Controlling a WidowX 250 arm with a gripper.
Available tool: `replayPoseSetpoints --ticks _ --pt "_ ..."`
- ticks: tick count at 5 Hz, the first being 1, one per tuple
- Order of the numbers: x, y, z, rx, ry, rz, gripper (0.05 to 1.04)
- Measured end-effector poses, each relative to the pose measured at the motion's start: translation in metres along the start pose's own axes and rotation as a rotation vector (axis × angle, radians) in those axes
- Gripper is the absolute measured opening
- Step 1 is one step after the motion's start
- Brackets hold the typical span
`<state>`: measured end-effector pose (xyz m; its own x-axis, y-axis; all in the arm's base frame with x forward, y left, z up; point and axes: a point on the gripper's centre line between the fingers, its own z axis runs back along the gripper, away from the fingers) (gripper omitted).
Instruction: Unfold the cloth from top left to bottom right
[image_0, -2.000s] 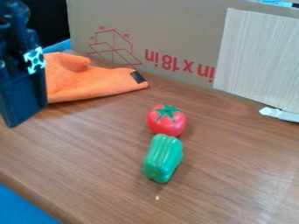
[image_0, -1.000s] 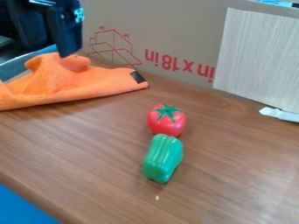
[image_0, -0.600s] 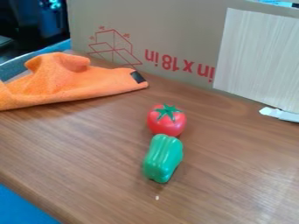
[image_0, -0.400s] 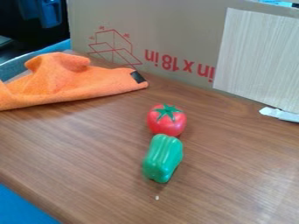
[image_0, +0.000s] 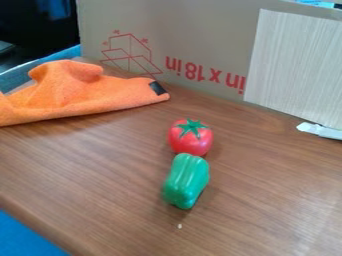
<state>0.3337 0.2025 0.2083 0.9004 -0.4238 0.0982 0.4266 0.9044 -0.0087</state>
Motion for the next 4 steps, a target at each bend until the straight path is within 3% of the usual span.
replayPoseSetpoints --ticks 1,2,3,4 --pt "-0.002 0.014 -0.005 0.016 -0.006 -0.034 1.001" --pt "-0.003 0.028 -0.018 0.083 -0.018 -0.058 1.001" --pt "-0.009 0.044 -0.045 0.186 0.012 -0.027 1.001" --pt "-0.006 0.053 -0.048 0.247 -0.016 0.011 1.001"
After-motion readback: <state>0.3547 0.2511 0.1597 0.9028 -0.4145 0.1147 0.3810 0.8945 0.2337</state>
